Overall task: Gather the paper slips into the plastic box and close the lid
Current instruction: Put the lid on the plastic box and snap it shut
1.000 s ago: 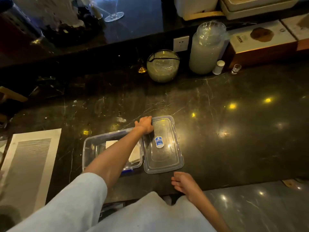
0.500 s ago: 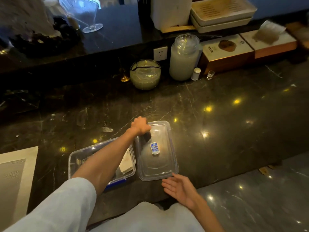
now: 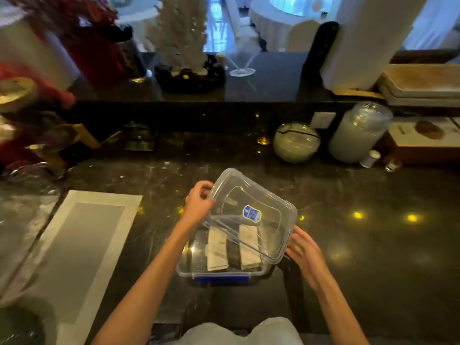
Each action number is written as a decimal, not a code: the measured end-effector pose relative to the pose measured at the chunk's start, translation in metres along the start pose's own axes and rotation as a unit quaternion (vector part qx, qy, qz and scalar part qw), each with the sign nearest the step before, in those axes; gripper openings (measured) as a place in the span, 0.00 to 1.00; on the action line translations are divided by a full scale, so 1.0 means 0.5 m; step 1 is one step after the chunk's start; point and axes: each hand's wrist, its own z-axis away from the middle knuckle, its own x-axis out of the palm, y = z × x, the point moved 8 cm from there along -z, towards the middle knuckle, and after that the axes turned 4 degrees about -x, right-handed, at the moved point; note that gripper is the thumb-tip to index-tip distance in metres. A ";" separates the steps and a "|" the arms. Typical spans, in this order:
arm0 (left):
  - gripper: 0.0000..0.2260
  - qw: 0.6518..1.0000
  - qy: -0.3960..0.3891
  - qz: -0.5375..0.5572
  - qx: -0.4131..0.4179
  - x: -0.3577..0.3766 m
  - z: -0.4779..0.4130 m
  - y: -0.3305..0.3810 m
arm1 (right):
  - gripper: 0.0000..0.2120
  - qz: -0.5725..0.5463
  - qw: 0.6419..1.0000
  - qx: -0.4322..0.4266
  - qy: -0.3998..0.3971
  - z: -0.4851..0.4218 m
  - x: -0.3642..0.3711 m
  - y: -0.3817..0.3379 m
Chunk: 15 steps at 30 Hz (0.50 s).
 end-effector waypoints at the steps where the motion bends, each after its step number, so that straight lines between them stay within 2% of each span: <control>1: 0.16 0.998 0.009 0.038 -0.042 -0.039 0.014 -0.049 | 0.16 0.040 0.999 -0.013 -0.019 -0.009 0.041 -0.017; 4: 0.21 0.989 0.051 0.016 -0.137 -0.117 0.065 -0.182 | 0.11 0.132 0.989 -0.035 -0.065 -0.013 0.151 -0.035; 6: 0.23 0.984 0.063 -0.057 -0.156 -0.135 0.090 -0.241 | 0.11 0.191 0.976 -0.060 -0.082 -0.003 0.197 -0.029; 8: 0.20 0.981 0.059 -0.102 -0.154 -0.132 0.110 -0.275 | 0.10 0.228 0.967 -0.067 -0.087 0.002 0.211 -0.007; 11: 0.18 0.982 0.072 -0.083 -0.154 -0.120 0.136 -0.298 | 0.17 0.281 0.955 -0.071 -0.057 0.004 0.198 0.018; 15: 0.21 0.982 0.048 -0.044 -0.178 -0.082 0.141 -0.302 | 0.18 0.307 0.948 -0.085 -0.024 0.002 0.165 0.023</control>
